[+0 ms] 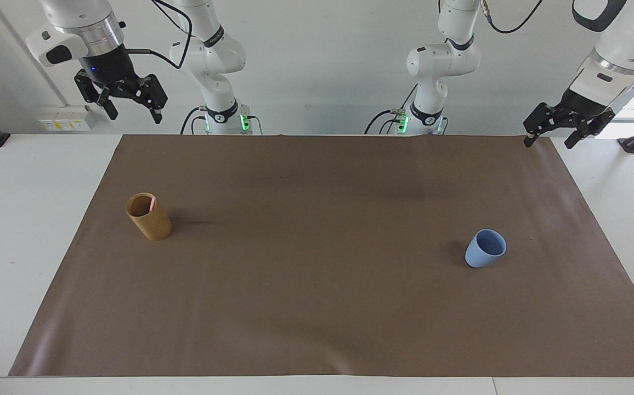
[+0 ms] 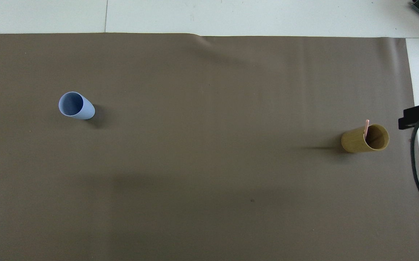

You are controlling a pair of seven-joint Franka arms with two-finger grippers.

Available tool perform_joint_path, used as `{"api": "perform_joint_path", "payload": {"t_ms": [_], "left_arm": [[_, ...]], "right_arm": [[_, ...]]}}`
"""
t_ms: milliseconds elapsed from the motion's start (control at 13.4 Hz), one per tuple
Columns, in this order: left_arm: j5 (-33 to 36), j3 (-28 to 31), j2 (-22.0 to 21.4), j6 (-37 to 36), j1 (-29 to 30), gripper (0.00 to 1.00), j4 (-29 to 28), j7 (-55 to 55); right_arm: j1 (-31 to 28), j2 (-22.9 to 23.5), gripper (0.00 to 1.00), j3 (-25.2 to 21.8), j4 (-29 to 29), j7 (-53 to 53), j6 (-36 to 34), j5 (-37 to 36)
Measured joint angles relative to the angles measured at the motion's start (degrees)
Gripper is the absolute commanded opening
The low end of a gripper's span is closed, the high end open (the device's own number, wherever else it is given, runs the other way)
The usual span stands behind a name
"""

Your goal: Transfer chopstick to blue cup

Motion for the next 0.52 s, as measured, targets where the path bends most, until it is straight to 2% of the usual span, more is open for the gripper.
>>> {"api": "perform_joint_path", "payload": {"t_ms": [298,521], "left_arm": [[0.04,0.15,0.01,2.09,2.86,1.0,-2.83,-0.42],[-0.02,0.26,0.71,13.48,5.36,1.0,-10.59,-1.92]], "right_arm": [[0.0,0.0,1.0,0.0,0.0,0.0,0.0,0.0],[0.0,0.0,1.0,0.0,0.0,0.0,0.0,0.0]]}}
